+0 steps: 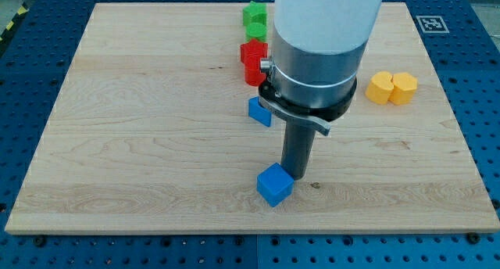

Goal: Push the blue triangle above the blue cube

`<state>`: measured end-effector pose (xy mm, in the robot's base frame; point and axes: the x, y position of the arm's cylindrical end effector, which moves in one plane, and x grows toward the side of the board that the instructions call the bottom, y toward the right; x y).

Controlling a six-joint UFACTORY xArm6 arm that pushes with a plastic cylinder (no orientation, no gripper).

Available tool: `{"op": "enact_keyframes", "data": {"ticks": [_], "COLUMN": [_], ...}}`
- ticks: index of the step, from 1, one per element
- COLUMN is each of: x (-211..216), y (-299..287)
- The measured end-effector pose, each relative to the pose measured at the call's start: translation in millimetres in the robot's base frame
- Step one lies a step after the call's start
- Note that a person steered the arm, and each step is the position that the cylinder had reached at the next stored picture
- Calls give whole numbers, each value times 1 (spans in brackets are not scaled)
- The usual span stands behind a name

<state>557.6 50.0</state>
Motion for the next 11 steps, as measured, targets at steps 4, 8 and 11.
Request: {"op": "enact_keyframes", "data": {"ticks": [4,8,11], "x": [-68,-165,-135], "y": [65,-59,-18]}}
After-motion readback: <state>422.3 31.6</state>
